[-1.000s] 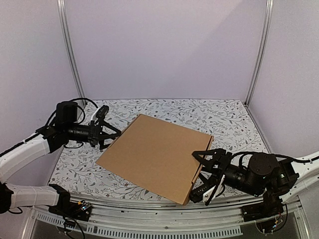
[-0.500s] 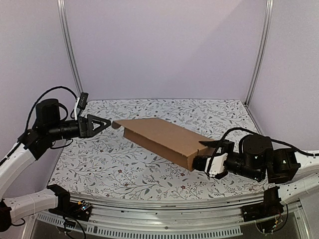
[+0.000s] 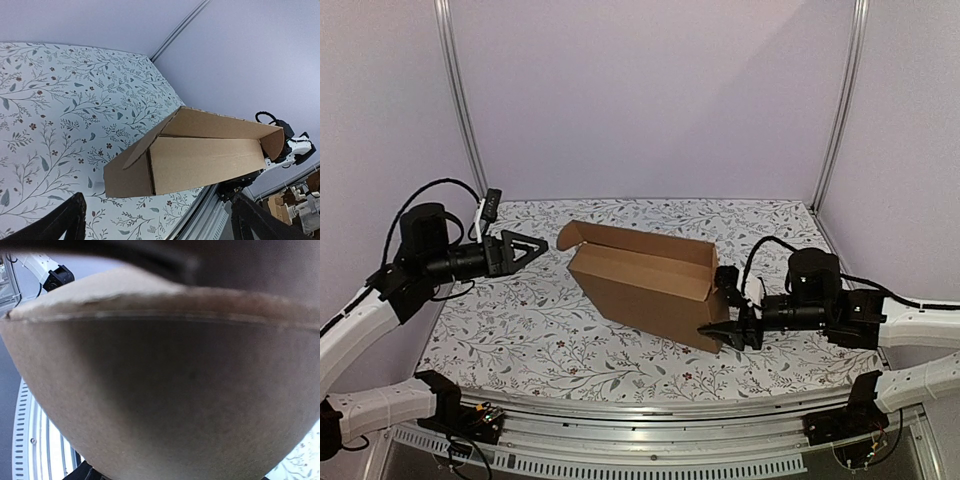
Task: Fold the paper box
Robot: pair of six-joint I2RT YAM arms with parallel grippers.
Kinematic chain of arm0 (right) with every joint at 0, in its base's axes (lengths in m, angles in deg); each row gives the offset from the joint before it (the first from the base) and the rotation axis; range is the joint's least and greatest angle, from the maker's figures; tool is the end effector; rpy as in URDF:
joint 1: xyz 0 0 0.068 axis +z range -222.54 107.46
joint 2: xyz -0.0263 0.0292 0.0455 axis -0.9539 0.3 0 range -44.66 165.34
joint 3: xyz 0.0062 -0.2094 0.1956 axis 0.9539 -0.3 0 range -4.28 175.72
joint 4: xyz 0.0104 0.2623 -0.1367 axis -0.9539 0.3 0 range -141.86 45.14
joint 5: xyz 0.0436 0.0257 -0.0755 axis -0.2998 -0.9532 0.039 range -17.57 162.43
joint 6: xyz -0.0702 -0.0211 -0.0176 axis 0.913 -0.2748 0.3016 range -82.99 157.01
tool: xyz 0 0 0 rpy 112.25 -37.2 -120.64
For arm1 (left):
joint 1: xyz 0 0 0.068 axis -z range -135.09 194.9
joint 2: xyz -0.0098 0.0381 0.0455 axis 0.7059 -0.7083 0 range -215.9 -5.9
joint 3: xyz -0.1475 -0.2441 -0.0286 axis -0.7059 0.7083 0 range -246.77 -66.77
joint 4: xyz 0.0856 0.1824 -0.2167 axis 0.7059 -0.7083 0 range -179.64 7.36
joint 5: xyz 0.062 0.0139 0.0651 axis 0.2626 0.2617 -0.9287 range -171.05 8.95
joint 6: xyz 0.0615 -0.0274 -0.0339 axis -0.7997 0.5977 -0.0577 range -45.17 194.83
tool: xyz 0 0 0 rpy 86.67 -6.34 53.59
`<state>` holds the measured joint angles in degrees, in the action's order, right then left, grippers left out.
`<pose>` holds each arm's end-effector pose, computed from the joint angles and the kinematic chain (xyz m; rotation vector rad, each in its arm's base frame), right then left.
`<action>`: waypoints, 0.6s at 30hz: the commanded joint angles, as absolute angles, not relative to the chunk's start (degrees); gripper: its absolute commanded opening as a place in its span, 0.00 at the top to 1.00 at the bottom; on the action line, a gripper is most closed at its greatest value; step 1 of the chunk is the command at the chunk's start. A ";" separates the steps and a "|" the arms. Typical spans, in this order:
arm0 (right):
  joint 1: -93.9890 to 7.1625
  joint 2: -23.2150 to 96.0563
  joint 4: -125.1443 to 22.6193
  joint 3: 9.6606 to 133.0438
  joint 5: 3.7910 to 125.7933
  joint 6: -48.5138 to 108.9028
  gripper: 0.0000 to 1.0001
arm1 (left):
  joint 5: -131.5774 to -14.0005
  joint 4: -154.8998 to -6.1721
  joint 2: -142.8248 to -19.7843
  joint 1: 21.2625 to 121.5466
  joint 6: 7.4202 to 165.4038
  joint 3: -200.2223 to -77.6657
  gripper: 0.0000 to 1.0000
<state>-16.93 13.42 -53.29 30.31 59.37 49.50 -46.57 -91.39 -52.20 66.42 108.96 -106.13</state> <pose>0.1468 0.2400 0.2415 -1.2531 1.5776 0.7112 0.2065 -0.1201 0.3060 0.2384 1.9639 -1.2096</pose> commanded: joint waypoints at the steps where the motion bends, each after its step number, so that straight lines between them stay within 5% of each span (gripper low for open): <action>1: -19.27 17.44 -67.36 26.92 48.64 41.11 0.57 | -51.43 -94.65 -54.11 69.52 105.46 -109.00 0.00; 18: -19.45 27.18 -75.46 24.44 46.53 41.66 0.59 | -76.28 -104.77 -66.19 80.31 99.55 -116.46 0.00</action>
<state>-19.20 27.76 -71.39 25.45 47.09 41.94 -71.38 -100.94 -65.58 78.05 101.16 -113.89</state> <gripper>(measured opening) 0.612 0.994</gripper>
